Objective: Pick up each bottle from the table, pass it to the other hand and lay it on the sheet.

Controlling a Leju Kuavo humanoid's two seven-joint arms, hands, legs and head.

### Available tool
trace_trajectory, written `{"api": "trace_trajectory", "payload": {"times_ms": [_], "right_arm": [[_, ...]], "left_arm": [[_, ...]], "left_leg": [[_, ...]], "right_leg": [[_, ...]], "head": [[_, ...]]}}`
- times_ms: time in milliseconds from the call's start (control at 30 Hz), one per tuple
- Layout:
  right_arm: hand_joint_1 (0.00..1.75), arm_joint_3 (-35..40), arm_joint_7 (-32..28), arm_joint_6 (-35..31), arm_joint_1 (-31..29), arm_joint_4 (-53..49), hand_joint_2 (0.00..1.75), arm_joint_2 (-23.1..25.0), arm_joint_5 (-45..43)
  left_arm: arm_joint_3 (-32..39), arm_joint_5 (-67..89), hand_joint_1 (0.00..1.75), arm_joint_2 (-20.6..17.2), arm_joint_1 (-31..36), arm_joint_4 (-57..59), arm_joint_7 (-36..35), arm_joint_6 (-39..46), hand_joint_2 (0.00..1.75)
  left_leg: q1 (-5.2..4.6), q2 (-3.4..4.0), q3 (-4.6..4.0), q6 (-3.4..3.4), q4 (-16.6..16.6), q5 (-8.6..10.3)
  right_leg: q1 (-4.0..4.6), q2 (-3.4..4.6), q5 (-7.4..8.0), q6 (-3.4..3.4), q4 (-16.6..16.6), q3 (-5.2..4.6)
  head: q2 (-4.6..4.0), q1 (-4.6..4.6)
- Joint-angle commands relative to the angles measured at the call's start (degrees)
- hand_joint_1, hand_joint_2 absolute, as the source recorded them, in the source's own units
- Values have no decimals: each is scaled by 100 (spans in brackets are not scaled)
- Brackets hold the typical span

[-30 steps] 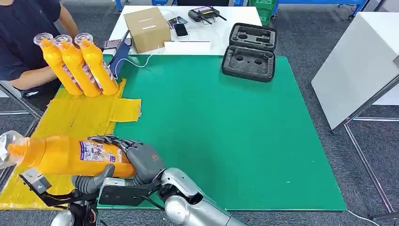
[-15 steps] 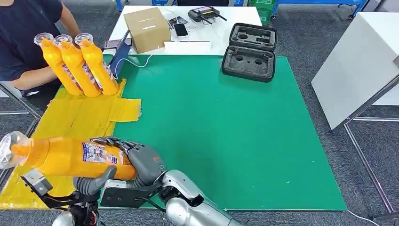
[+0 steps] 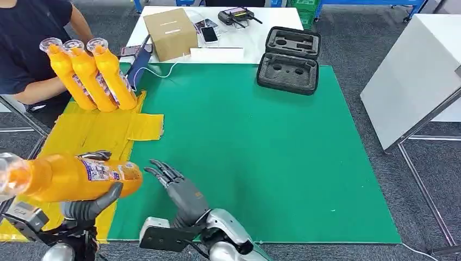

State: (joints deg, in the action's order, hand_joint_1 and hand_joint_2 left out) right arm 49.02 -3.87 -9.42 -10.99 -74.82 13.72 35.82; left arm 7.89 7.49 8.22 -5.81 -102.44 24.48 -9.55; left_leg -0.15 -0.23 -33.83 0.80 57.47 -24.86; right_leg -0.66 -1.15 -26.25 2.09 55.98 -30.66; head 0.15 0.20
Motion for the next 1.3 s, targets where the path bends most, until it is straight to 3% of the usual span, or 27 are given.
{"api": "trace_trajectory", "payload": {"times_ms": [33, 100, 233, 367, 667, 900, 1267, 1300], "right_arm": [[0, -487, -244, 156, 691, -1441, 175, -601, 44], [0, -544, -302, 139, 819, -1693, 175, -673, 27], [0, -567, -470, 30, 1096, -2321, 175, -972, 59], [0, -559, -480, -39, 1117, -2502, 175, -1104, 78], [0, -574, -596, -256, 1313, -3097, 175, -1321, -82], [0, -580, -596, -256, 1295, -3068, 175, -1313, -86], [0, -558, -544, -171, 1169, -2873, 175, -1255, -203], [0, -564, -543, -165, 1172, -2874, 175, -1254, -204]], "left_arm": [[867, 3392, 175, -468, 384, 608, 483, 2227, 175], [919, 3809, 175, -579, 347, 823, 396, 2508, 175], [638, 6366, 175, -982, -62, 1476, -102, 4222, 175], [424, 7247, 175, -1171, -254, 1880, -511, 4704, 175], [-35, 7979, 175, -1472, -277, 2790, -965, 4538, 175], [-45, 7980, 175, -1480, -264, 2792, -967, 4544, 175], [-815, 7995, 175, -1821, -61, 3392, -1265, 4113, 175], [-839, 8005, 16, -1837, -67, 3369, -1293, 4093, 175]], "left_leg": [[8, -15, 12, -8, -5, 1], [0, -7, 11, -4, -9, 2], [-1, -2, 17, -4, -12, 0], [-3, 1, 24, -5, -17, -2], [-1, -7, 13, -6, -13, 0], [0, -2, 5, -5, -8, -1], [0, -8, 17, -8, -13, 3], [1, -12, 22, -7, -12, 3]], "right_leg": [[7, -8, -3, -8, -11, 21], [0, -3, -2, -4, -8, 12], [-2, 2, -2, -3, -11, 18], [-4, 7, -4, -4, -15, 23], [-2, 0, -4, -7, -14, 10], [0, 3, -3, -6, -9, 3], [-1, 0, 0, -9, -11, 18], [0, -4, 1, -8, -11, 23]], "head": [[0, 0], [0, 0], [0, -2], [0, -2], [0, -2], [0, -2], [0, -4], [0, -4]]}}
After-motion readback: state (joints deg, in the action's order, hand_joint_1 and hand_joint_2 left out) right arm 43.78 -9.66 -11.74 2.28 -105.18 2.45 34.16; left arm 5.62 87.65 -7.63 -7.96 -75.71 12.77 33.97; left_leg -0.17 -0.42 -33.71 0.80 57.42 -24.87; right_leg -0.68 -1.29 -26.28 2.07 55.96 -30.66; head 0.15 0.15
